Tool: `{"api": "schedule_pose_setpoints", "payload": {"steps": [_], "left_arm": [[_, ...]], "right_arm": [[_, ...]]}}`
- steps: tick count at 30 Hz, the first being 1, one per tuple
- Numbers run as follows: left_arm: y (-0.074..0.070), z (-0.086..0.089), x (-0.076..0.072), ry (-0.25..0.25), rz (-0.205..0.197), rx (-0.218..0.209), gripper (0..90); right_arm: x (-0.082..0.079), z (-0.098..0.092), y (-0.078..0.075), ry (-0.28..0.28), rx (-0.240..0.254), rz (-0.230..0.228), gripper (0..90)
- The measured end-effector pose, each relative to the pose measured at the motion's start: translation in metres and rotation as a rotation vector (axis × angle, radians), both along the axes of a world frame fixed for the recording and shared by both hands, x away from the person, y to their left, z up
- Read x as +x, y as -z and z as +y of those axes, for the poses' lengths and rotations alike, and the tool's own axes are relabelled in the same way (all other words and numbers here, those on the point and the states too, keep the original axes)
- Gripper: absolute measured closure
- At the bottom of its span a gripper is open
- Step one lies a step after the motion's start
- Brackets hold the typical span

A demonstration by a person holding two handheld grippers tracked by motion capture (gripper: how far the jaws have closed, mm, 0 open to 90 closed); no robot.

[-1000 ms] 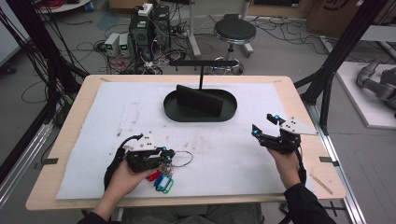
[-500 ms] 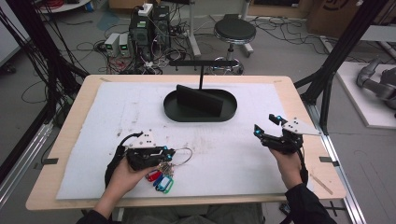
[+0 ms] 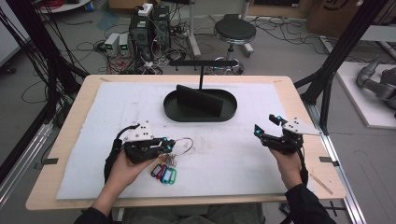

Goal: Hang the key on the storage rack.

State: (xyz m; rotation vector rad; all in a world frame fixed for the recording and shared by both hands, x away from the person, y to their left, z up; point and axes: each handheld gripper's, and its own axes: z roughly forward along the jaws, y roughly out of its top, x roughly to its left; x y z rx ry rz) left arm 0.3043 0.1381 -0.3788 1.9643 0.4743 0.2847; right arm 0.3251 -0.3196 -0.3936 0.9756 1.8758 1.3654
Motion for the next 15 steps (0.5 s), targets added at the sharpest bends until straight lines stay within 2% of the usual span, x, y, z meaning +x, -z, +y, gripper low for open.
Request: {"api": "schedule_pose_setpoints", "payload": {"steps": [15], "left_arm": [[-0.031, -0.004, 0.015, -0.035, -0.081, -0.032, 86.5]], "right_arm": [[0.002, 0.001, 0.001, -0.001, 0.006, 0.009, 27.0]]}}
